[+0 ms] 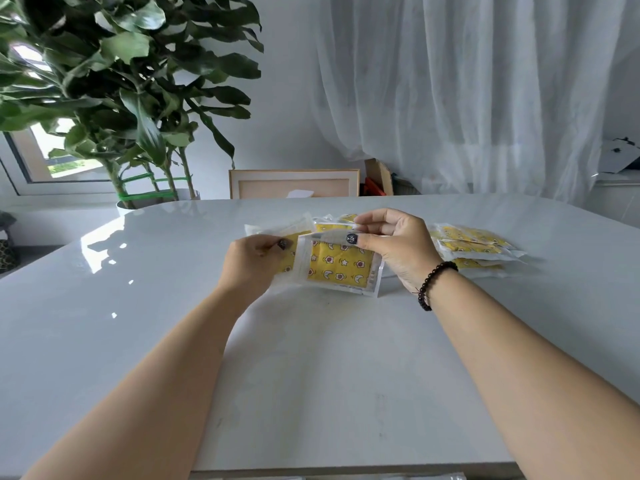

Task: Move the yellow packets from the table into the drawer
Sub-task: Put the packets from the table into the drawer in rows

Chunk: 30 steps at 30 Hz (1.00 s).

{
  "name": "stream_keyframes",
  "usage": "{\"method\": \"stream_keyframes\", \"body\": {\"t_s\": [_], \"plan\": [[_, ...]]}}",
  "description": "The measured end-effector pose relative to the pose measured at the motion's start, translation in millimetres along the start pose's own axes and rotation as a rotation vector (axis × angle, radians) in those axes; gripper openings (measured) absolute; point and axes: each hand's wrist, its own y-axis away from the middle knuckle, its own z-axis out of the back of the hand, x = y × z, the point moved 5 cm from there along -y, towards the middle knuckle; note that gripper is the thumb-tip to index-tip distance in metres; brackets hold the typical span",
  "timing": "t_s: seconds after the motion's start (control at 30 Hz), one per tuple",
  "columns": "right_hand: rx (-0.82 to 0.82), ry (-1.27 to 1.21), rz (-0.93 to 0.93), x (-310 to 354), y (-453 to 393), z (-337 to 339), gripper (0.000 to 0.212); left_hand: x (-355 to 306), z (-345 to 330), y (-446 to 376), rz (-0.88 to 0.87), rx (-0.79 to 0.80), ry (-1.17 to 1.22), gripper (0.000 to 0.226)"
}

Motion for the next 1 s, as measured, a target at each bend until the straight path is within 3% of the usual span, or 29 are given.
{"method": "stream_keyframes", "body": {"t_s": [0.13, 0.17, 0.27, 0.4, 0.57, 0.67, 0.83, 1.0], "plan": [[0.013, 0.036, 0.032, 0.2, 1.7, -4.1, 0.023, -8.8, -9.1, 11.7, -0.009, 0.264, 0.182, 0.061], [0.009, 0.031, 0.038, -0.1, 1.9, -4.8, 0.022, -9.7, -11.3, 13.0, -0.031, 0.299, 0.169, 0.062], [0.012, 0.020, 0.054, 0.0, 3.2, -6.6, 0.021, -10.7, -19.8, 14.3, -0.079, 0.334, 0.096, 0.012], [0.002, -0.008, 0.038, -1.9, 1.2, -4.4, 0.023, -8.8, -16.9, 11.5, -0.085, 0.269, -0.026, 0.007], [-0.098, -0.127, -0.040, -11.2, -7.6, 12.1, 0.017, -9.4, -13.1, 12.0, -0.061, 0.217, 0.045, 0.009], [-0.186, 0.220, -0.034, -25.7, -10.6, 26.0, 0.015, -7.3, -9.3, 10.2, -0.031, 0.190, 0.116, 0.006], [0.216, 0.745, -0.168, -61.4, -14.2, 7.1, 0.057, -1.8, -5.3, 7.3, 0.055, 0.160, 0.255, 0.003], [0.264, 1.054, -0.093, -57.5, -16.2, -5.6, 0.040, 0.6, -6.6, 4.7, 0.119, 0.155, 0.364, 0.003]]}}
